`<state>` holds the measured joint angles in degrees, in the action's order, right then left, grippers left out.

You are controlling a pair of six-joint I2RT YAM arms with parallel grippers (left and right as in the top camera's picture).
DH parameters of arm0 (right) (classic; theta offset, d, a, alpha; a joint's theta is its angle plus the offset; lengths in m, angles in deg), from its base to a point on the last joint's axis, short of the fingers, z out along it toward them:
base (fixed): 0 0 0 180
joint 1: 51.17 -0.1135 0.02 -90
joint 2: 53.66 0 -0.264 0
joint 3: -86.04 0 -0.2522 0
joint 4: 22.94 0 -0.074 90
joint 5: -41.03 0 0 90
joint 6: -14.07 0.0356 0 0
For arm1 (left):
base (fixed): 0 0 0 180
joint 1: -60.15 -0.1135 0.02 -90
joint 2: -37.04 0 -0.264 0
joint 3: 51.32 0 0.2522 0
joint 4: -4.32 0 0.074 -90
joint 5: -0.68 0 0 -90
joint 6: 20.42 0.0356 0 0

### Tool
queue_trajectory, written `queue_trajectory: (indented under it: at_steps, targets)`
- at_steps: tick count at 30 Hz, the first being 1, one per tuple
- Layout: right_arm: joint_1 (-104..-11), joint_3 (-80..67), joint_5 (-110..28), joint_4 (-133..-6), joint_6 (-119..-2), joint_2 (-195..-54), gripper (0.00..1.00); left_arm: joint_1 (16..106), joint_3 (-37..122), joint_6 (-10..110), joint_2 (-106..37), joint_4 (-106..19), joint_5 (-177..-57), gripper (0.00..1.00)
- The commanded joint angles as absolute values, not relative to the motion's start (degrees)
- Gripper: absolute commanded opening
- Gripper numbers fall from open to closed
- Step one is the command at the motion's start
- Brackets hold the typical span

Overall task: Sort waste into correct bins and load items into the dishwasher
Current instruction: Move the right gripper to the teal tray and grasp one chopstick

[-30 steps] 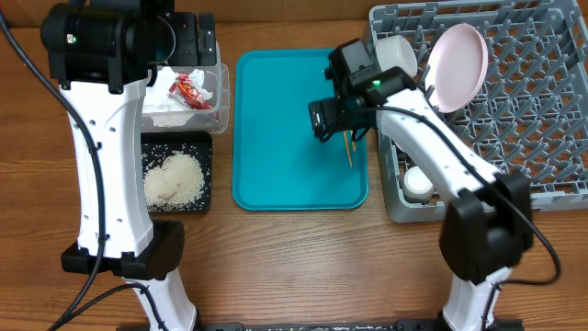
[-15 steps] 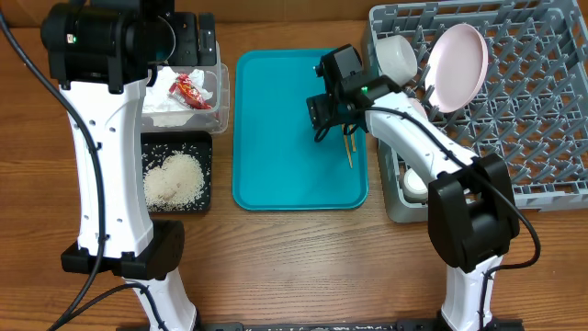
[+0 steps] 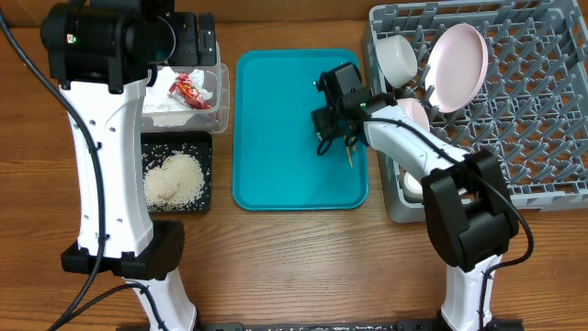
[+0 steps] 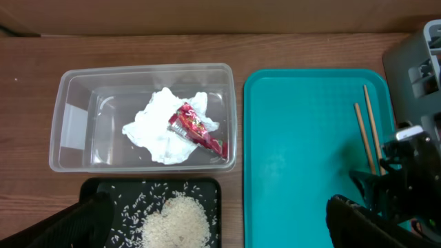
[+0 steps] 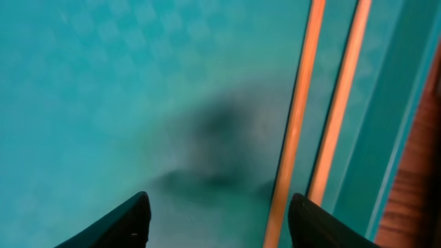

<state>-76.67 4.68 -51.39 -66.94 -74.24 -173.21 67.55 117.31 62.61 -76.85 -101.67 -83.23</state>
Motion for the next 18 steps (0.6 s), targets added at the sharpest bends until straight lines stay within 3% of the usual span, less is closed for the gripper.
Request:
queue_trajectory:
  at_steps: [1, 3, 11, 14, 16, 17, 18]
  targets:
    - [-76.49, 1.38, -51.93, -64.97, -74.41, -173.49, 0.61, 67.68, 117.27, 62.7, -76.11, -101.78, -82.78, 1.0]
    - [-76.49, 0.26, -51.93, -64.8, -74.02, -173.49, 0.56, 67.68, 117.27, 62.7, -76.11, -101.78, -82.78, 1.0]
    - [-75.8, -1.44, -51.89, -65.17, -71.57, -173.49, 0.53, 67.68, 117.27, 62.7, -76.11, -101.78, -82.78, 1.0]
    - [-75.84, -1.44, -50.6, -68.08, -71.18, -173.49, 0.47, 67.68, 117.27, 62.7, -76.11, -101.78, -82.78, 1.0]
    - [-75.9, -1.44, -49.86, -70.57, -69.62, -173.49, 0.4, 67.68, 117.27, 62.7, -76.11, -101.78, -82.78, 1.0]
    - [-75.9, -1.42, -49.77, -71.79, -68.73, -173.49, 0.31, 67.68, 117.27, 62.7, -76.11, -101.78, -82.75, 1.0]
    - [-75.9, -1.4, -49.77, -73.78, -66.85, -173.49, 0.13, 67.68, 117.27, 62.7, -76.11, -101.78, -82.78, 1.0]
